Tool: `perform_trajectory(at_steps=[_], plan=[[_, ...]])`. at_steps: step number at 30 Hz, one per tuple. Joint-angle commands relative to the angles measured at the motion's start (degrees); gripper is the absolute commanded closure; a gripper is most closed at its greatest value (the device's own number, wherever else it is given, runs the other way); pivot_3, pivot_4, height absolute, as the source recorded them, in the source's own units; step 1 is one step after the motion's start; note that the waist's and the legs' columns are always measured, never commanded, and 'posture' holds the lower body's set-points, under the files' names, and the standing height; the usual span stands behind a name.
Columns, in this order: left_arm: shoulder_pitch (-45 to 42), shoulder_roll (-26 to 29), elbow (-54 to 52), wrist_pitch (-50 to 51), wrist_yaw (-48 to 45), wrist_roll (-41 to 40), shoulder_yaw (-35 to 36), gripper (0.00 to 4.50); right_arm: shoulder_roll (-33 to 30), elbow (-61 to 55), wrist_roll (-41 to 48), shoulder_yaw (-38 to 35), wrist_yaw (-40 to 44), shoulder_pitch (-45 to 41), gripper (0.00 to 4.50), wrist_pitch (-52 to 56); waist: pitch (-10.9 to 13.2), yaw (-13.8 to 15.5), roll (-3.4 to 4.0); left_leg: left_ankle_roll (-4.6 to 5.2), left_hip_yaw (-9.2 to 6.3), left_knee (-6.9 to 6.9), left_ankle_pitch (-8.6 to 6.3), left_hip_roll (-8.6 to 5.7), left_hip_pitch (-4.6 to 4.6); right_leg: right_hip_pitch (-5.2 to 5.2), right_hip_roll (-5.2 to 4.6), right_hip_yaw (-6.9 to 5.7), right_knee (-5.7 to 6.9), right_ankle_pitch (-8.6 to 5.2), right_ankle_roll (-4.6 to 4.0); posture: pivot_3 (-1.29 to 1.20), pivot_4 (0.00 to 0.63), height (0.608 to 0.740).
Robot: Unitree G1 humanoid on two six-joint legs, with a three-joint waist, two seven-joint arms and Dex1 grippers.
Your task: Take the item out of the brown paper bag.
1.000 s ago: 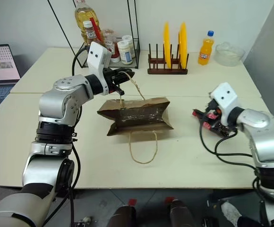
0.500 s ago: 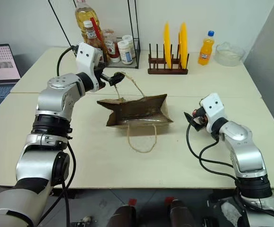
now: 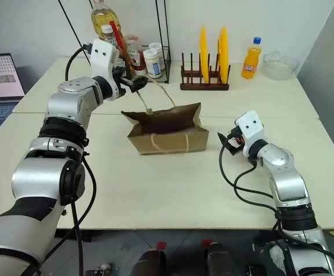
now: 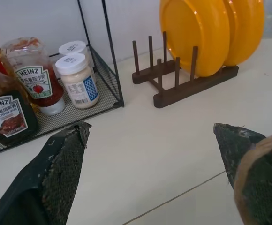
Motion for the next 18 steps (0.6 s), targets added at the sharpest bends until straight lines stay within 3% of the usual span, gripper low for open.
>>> perform_trajectory(at_steps=[1,10,14,18], plan=[[-2.6,-0.6,1.6,-2.6,-0.8,0.7,0.5,0.01,0.3,-1.9,-0.3,-1.0,-1.0,-0.3,0.0,-1.2,0.0,0.0,0.0,0.0,0.0,0.01,0.0,0.0,0.0,0.0,0.0,0.0,0.01,0.0,0.0,0.0,0.15,0.74],[-1.7,-1.0,-3.6,-1.0,-7.8,1.8,-1.1,0.01,0.6,-4.9,0.1,-1.3,-2.2,1.3,0.0,0.2,0.0,0.0,0.0,-0.01,-0.01,0.01,0.0,0.0,0.0,-0.01,0.0,0.0,0.05,0.0,0.0,0.0,0.15,0.74],[2.6,1.4,-16.0,5.2,-11.5,-0.6,0.0,0.01,0.5,-6.9,0.5,-1.8,-2.6,2.1,0.0,1.4,0.0,-0.2,0.01,-0.01,-0.01,0.01,0.0,0.01,0.0,-0.01,0.0,0.01,0.07,0.0,0.0,0.0,0.15,0.74],[11.9,5.1,-36.1,15.0,-15.1,-5.9,2.5,0.01,0.8,-10.1,1.9,-1.9,-2.3,3.6,0.0,3.2,0.0,-0.9,0.04,-0.01,-0.01,-0.01,0.01,0.03,0.06,-0.03,0.01,0.03,0.19,-0.01,-0.01,0.0,0.15,0.74]])
